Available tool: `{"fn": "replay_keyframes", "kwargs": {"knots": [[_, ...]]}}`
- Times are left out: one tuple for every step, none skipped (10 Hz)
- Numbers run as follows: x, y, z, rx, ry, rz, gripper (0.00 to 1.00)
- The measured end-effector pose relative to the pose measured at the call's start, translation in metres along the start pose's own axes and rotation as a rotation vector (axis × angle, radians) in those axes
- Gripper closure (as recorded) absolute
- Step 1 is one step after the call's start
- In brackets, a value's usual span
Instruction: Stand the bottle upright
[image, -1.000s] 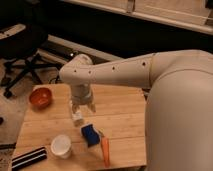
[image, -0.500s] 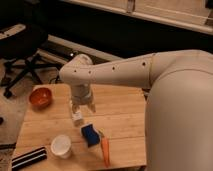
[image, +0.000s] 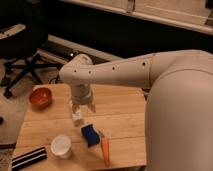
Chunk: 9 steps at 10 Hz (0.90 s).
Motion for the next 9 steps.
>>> {"fn": "replay_keyframes", "kwargs": {"knots": [[0.000,0.000,0.000,0.000,0.000,0.000,0.35],[0.000,0.000,0.000,0.000,0.000,0.000,0.35],[0.000,0.000,0.000,-0.001,0.001,-0.003,0.35],[-0.003,0.003,-0.004,-0.007,-0.004,-0.012,0.35],[-0.007,0.006,-0.007,-0.012,-0.010,-0.025,0.35],[-0.013,0.009,-0.011,-0.018,-0.016,-0.049,0.35],[-0.022,0.012,-0.016,-0.012,-0.025,-0.093,0.35],[-0.027,0.012,-0.019,-0.006,-0.027,-0.115,0.35],[-0.036,0.013,-0.022,0.008,-0.029,-0.149,0.35]]}}
